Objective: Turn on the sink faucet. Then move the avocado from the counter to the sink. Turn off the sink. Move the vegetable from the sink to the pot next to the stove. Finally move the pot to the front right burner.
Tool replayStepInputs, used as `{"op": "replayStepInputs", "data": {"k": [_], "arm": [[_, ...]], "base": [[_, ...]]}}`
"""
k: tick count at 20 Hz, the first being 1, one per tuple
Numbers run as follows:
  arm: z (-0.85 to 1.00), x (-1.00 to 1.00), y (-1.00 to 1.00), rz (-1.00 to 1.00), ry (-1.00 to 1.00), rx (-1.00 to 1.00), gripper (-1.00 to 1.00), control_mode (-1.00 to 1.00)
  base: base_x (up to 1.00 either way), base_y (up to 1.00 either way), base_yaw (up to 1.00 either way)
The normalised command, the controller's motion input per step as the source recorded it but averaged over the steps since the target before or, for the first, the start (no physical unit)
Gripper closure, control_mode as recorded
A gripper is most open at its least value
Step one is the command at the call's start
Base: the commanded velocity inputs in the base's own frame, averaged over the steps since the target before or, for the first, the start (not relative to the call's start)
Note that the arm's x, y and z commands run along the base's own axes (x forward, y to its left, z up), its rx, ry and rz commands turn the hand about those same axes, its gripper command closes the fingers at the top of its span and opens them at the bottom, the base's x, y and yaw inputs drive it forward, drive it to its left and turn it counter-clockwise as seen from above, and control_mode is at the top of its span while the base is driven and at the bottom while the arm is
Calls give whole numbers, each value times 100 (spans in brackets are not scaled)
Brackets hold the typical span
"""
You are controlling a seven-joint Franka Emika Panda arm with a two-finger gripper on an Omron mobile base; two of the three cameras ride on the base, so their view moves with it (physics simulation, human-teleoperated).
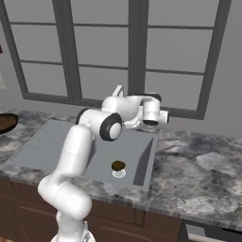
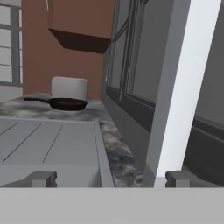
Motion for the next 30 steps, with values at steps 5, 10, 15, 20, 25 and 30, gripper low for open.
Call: {"op": "replayStepInputs", "data": {"k": [5, 10, 15, 20, 25, 30], "arm": [[0, -8, -22, 0, -7, -1, -100, -100], [6, -53, -38, 0, -10, 0, -100, -100], [38, -84, -18, -3, -11, 0, -100, -100], [58, -92, -1, -7, -11, 0, -100, -100], [62, -87, 0, -6, -10, 0, -100, -100], [66, -70, 0, -8, -5, 0, -100, -100]], "base": [[0, 0, 0], [0, 0, 0], [0, 0, 0], [0, 0, 0], [0, 0, 0], [0, 0, 0]]}}
